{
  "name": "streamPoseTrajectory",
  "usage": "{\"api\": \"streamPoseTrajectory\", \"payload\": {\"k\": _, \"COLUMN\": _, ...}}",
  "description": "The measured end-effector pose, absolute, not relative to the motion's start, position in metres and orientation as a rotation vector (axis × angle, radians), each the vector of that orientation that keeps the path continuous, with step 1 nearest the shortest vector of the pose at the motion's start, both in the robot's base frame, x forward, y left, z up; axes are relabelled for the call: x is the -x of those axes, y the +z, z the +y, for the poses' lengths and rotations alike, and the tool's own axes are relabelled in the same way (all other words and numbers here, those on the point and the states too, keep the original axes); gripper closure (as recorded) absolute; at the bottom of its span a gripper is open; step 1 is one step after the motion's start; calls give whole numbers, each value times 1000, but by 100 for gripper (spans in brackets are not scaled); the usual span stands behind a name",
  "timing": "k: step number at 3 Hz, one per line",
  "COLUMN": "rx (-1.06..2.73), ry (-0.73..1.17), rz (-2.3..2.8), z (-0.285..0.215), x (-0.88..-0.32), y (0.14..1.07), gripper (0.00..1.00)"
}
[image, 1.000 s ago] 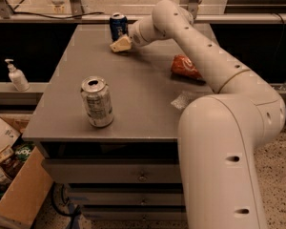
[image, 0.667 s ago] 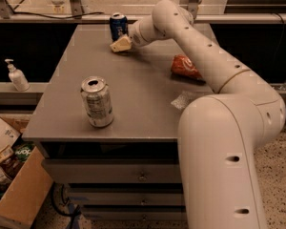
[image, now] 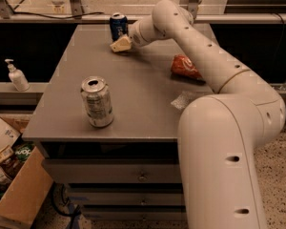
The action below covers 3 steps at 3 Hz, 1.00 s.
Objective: Knock pepsi can over
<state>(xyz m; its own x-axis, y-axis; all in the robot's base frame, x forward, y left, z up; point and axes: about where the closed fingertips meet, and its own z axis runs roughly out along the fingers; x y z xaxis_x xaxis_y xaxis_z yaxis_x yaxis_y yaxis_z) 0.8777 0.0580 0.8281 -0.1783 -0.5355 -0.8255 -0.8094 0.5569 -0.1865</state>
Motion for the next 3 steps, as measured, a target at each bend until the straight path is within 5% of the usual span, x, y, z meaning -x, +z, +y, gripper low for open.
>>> {"api": "streamPoseTrajectory", "payload": {"k": 1, "rx": 1099, "ry": 367, "rz": 1854, "z": 58, "x": -878, "y": 829, "gripper": 13}}
{"api": "streamPoseTrajectory", "payload": {"k": 2, "rx": 1099, "ry": 367, "rz": 1854, "z": 58, "x": -878, "y": 829, "gripper": 0}}
{"api": "streamPoseTrajectory", "payload": {"k": 3, "rx": 1099, "ry": 367, "rz": 1854, "z": 58, "x": -878, "y": 829, "gripper": 0}}
